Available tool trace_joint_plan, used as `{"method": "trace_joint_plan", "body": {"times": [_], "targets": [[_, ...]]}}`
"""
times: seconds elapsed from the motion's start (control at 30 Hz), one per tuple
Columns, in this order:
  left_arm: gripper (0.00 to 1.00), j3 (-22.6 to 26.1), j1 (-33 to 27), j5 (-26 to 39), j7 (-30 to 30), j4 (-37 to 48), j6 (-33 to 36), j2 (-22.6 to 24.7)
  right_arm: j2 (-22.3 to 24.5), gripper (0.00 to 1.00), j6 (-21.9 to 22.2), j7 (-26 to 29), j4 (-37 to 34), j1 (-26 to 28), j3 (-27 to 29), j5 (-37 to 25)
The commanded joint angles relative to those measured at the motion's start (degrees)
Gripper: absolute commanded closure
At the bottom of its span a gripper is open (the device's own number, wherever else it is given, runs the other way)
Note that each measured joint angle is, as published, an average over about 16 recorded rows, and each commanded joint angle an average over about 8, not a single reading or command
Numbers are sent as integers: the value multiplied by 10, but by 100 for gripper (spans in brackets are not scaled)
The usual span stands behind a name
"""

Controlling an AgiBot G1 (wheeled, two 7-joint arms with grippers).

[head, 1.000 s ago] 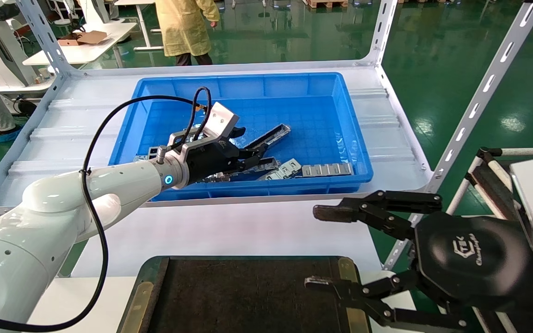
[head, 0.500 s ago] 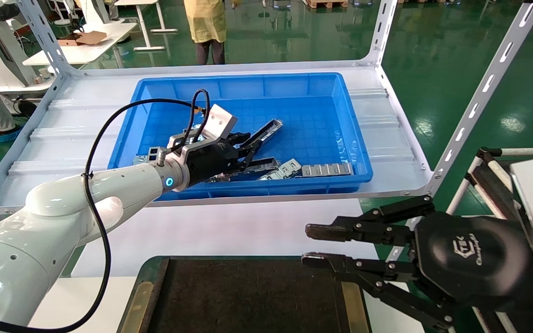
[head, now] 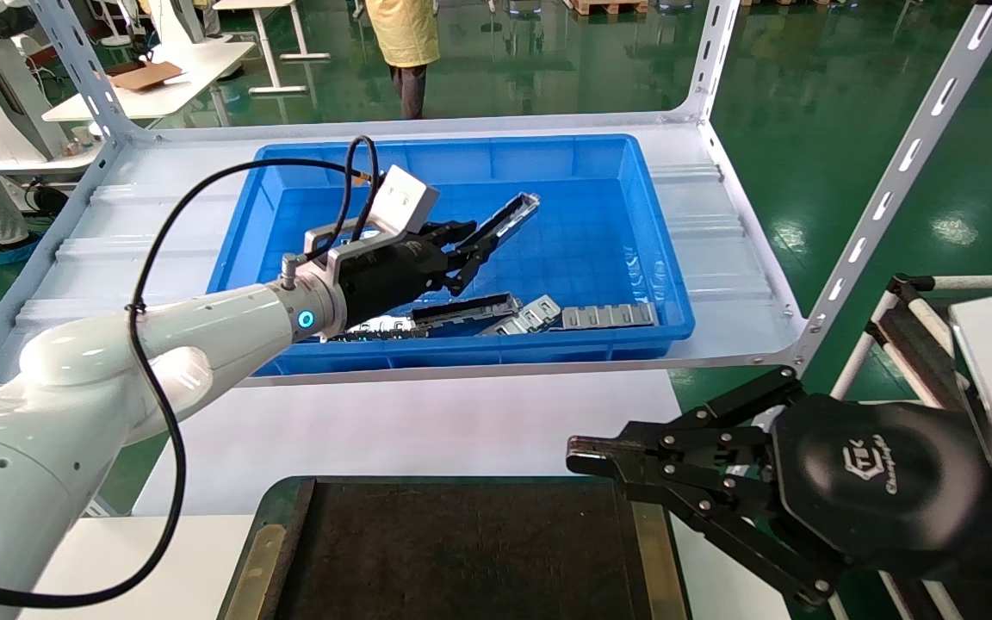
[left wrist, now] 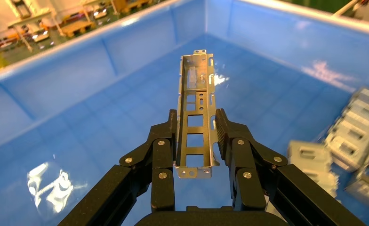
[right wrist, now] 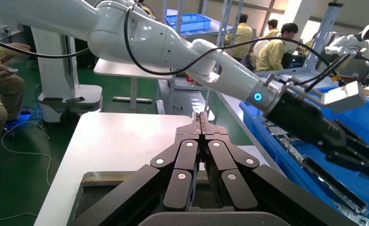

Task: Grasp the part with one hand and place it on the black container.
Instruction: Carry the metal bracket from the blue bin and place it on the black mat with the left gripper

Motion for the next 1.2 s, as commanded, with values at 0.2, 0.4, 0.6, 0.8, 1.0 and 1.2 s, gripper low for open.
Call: {"method": "trace_joint_plan", "body": {"times": [0.2,0.4,0.6,0.8,1.0,1.2], "targets": [[100,-18,-13,-33,24,13,85,-22,0,100,0,0,0,0,0,0],[100,-26,-17,-50,31,14,180,-54,0,100,0,0,0,0,0,0],[100,-29,-10,-60,26,-2,271,-89,0,100,0,0,0,0,0,0],[100,-34,18,-76,13,-47,334,-122,0,100,0,0,0,0,0,0],[100,-37,69,-91,-11,-130,362,-158,0,100,0,0,0,0,0,0],[100,-39,147,-105,-41,-254,341,-202,0,100,0,0,0,0,0,0]]}}
